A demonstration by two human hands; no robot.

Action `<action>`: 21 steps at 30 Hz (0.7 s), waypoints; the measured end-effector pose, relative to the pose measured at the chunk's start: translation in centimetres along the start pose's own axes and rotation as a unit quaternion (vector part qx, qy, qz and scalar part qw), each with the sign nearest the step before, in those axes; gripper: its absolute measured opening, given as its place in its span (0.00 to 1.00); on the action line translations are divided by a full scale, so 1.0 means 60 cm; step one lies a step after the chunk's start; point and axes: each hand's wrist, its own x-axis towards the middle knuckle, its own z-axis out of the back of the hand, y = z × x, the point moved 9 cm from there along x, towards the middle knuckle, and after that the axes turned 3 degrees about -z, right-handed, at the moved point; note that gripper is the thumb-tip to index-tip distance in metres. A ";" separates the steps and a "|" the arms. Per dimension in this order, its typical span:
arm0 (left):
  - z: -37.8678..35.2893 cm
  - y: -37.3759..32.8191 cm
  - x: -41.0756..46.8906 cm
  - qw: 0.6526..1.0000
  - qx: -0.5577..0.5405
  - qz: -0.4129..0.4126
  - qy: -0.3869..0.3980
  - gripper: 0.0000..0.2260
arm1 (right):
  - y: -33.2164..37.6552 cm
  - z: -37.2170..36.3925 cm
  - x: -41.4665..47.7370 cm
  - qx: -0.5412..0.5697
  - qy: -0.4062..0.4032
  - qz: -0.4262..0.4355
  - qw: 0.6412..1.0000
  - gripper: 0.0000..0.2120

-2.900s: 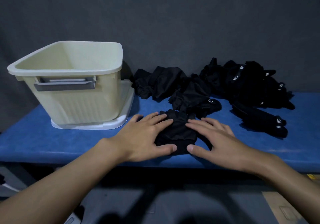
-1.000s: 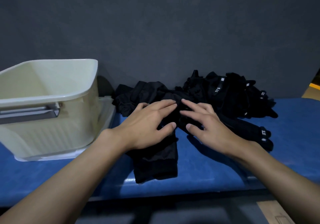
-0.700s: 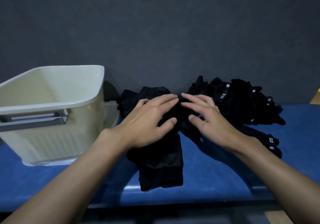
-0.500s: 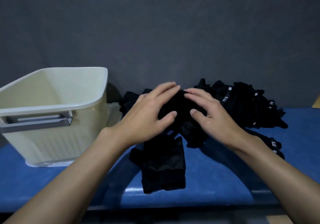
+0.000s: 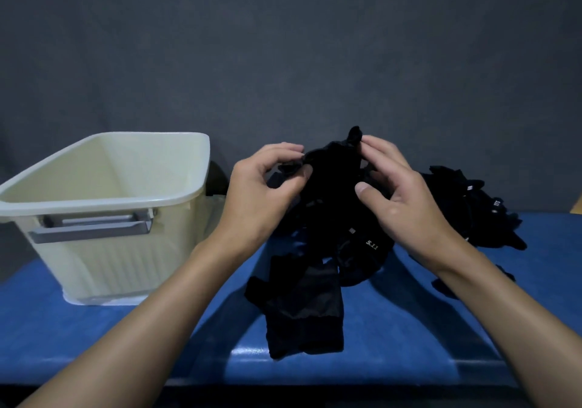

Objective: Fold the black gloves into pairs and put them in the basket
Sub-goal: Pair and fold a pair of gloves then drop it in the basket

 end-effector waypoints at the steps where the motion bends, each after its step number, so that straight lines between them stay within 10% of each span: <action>1: 0.002 -0.003 0.002 1.000 -0.005 0.001 -0.008 0.06 | 0.003 -0.001 0.001 0.010 -0.001 0.003 1.000 0.25; 10: 0.003 0.026 0.003 0.998 -0.009 0.057 -0.002 0.13 | -0.020 0.009 0.009 0.060 -0.031 -0.031 0.997 0.28; 21: -0.103 0.093 -0.047 0.964 0.099 0.083 0.234 0.12 | -0.096 0.054 -0.002 0.143 -0.129 -0.146 0.971 0.26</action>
